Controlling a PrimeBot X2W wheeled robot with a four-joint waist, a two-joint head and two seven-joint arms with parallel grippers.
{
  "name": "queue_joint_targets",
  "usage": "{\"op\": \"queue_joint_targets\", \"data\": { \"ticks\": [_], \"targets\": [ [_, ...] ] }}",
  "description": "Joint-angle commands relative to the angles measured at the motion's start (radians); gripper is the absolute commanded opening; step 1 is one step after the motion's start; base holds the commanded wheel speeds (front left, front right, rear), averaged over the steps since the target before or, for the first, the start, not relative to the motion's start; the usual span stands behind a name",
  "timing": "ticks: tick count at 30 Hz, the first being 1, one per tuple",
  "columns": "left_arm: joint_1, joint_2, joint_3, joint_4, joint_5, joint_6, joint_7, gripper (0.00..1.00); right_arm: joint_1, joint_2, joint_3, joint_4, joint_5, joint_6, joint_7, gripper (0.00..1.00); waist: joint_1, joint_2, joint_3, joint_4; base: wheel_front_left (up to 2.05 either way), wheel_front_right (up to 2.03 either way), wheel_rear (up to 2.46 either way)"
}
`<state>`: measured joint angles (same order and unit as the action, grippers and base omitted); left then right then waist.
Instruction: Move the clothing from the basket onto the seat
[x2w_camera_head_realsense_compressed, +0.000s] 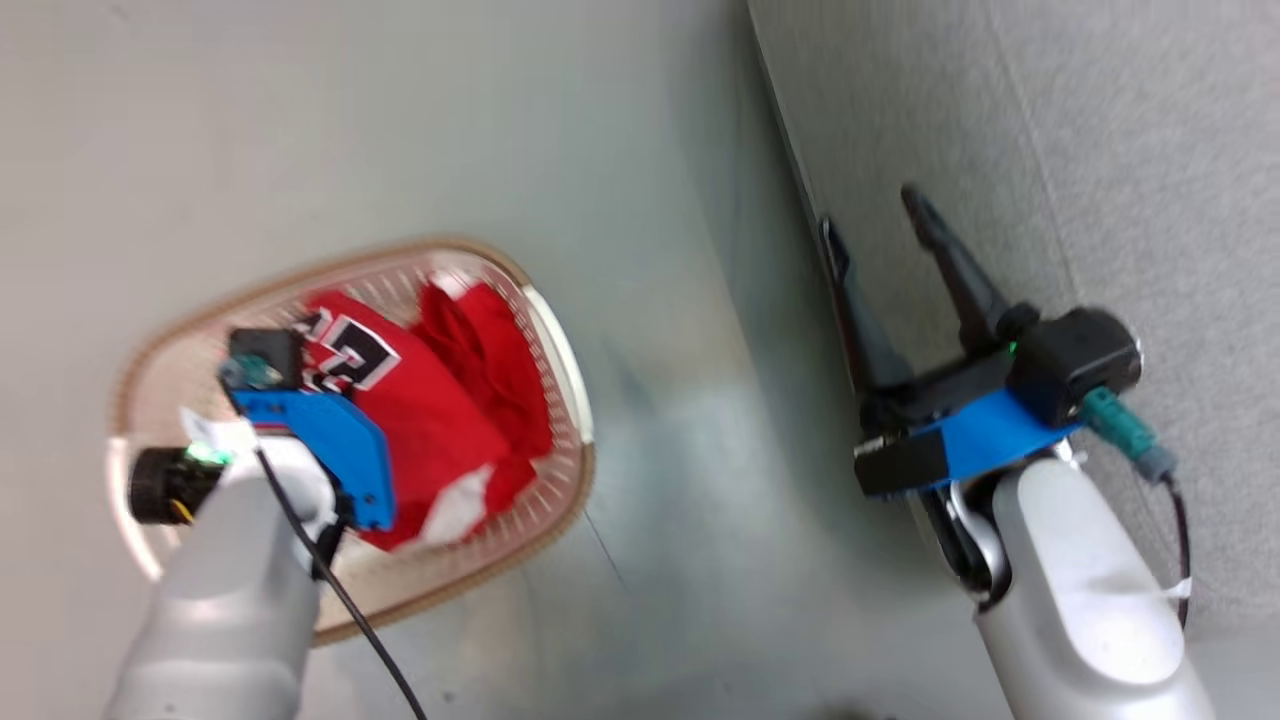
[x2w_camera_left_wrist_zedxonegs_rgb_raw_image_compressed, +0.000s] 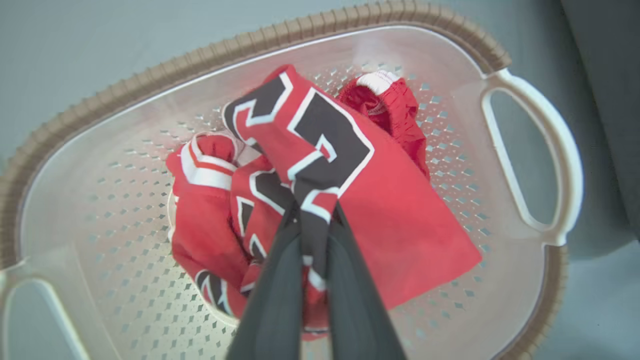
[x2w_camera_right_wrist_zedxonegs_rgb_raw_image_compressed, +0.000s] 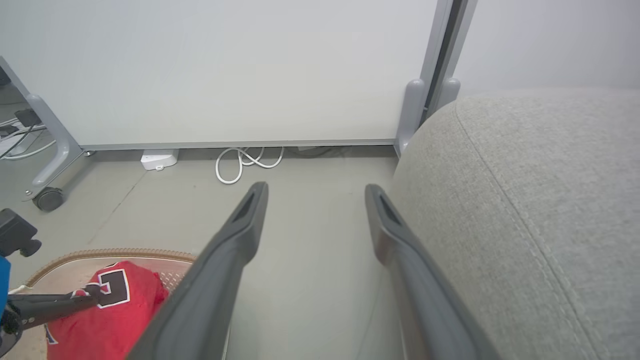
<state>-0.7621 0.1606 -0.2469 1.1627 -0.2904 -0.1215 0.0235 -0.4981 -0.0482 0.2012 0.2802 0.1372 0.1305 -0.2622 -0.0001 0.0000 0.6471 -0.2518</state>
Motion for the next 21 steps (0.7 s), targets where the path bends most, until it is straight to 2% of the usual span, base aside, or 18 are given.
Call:
{"op": "queue_joint_targets", "data": {
  "ticks": [1,5,11,21],
  "targets": [
    [0.014,-0.008,-0.010,0.005,-0.001,-0.003,-0.011,0.00,0.023,-0.004,-0.006,0.011,-0.011,0.000,-0.004,1.00,0.0001,0.0000,-0.155,0.089,0.00,0.00,0.00],
    [0.036,-0.050,-0.054,0.021,-0.012,-0.011,-0.049,0.00,0.077,-0.004,-0.031,0.068,-0.043,0.000,0.002,1.00,0.0001,0.0000,-0.293,0.145,0.00,0.00,0.00],
    [0.072,-0.092,-0.178,-0.032,-0.059,-0.011,-0.072,0.00,0.166,-0.004,-0.057,0.097,-0.057,0.000,0.033,1.00,0.0001,0.0000,-0.471,0.206,0.00,0.00,0.00],
    [0.075,-0.109,-0.341,-0.198,-0.198,-0.011,-0.072,0.00,0.276,-0.004,-0.076,0.062,-0.050,0.000,0.086,1.00,0.0001,0.0000,-0.625,0.261,0.00,0.00,0.00]
  ]
}}
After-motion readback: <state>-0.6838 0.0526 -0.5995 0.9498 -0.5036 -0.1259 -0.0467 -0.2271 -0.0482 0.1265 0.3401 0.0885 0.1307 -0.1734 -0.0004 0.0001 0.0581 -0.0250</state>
